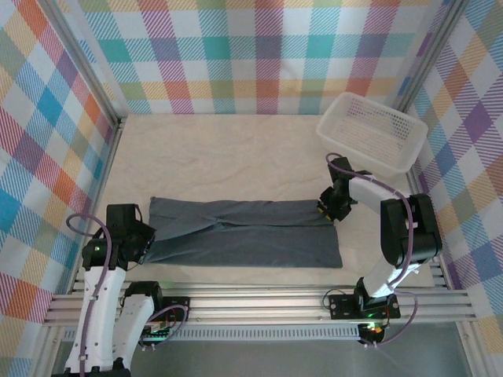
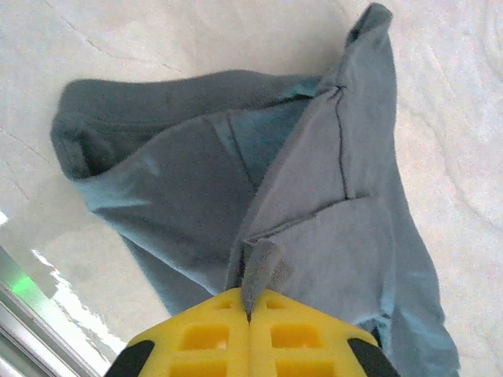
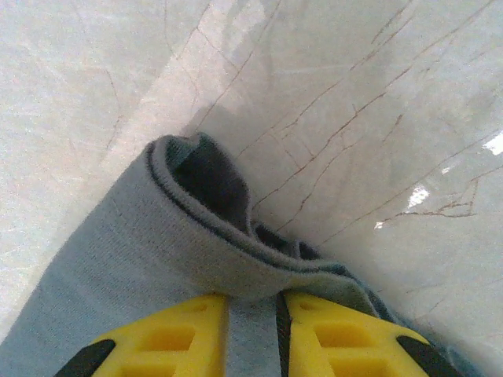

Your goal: Fold and stack the t-shirts

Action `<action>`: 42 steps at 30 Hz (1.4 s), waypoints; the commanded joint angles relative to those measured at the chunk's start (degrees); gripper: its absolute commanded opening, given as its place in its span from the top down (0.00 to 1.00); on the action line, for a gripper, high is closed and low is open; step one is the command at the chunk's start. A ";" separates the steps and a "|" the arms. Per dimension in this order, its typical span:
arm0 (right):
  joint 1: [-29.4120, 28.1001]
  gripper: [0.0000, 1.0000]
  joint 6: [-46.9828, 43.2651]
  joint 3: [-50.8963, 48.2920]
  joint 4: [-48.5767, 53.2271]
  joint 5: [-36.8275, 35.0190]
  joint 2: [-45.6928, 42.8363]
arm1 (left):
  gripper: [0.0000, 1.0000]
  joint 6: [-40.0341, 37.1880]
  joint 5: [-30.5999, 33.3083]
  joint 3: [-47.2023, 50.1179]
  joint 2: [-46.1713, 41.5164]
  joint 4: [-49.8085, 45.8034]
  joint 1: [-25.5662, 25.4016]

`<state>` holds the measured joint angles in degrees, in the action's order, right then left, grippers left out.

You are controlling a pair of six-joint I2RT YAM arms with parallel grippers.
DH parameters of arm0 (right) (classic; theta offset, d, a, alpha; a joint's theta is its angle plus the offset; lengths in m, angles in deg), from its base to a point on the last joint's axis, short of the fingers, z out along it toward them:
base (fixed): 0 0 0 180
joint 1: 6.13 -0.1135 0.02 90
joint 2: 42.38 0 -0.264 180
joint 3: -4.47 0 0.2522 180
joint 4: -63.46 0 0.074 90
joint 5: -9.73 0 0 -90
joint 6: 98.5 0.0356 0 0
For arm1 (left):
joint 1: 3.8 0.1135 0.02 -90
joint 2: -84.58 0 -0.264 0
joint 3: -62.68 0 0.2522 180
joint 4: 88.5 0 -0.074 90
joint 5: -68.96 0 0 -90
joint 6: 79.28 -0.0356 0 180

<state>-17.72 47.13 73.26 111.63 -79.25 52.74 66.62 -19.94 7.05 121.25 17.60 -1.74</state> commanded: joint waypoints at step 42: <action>-1.97 0.71 -5.43 3.23 6.01 -7.04 -9.13 | 0.42 6.99 15.45 -0.97 14.25 -0.21 -21.36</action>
<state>-18.60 44.23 74.20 114.23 -83.17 47.36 75.74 -7.20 9.85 135.81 18.98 -22.59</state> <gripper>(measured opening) 0.290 0.571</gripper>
